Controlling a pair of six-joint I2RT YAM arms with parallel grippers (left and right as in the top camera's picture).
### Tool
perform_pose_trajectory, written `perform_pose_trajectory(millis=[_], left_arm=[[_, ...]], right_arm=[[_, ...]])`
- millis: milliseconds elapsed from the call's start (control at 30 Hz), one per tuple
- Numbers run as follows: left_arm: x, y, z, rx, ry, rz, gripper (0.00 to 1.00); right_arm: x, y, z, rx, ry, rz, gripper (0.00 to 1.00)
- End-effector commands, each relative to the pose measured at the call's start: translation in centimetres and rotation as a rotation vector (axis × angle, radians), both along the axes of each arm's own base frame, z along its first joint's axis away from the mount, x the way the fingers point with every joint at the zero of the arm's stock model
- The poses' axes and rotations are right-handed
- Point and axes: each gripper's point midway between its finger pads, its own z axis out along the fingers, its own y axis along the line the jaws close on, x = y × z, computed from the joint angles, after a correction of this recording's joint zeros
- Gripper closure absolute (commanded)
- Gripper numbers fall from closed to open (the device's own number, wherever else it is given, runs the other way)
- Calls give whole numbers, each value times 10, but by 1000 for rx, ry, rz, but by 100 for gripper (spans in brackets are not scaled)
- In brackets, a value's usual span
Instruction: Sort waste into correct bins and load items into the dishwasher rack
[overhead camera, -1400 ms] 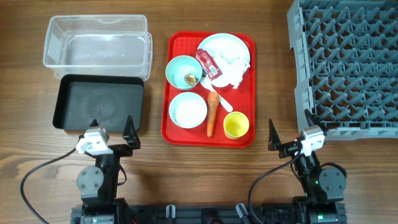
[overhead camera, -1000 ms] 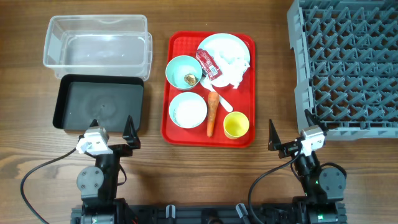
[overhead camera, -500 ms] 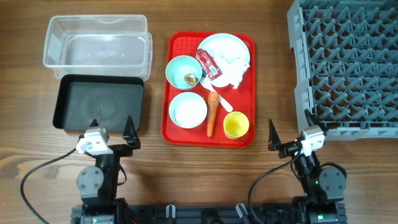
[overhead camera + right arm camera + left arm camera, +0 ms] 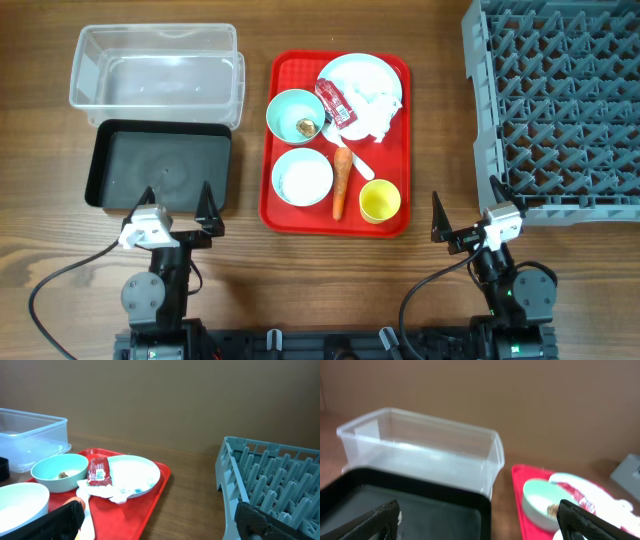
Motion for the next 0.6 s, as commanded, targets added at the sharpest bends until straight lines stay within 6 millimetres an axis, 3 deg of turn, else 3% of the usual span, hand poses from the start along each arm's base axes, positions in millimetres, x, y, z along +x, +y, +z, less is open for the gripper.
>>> perform_pose_trajectory(millis=[0,200,367,567], left_arm=[[0,1,4,-1,-20,1,0],[0,-11,3,-1,-16,-68,0],[1,-14,0,-5,0,-85,0],[4,-14,25,-11,49,-86,0]], right_arm=[[0,-1,2,9,-9,-8,0],[-1,0,14,17,-55,0,0],[-9,16,38,39,-147,98,1],[-16,18,76,37,-218,114,0]])
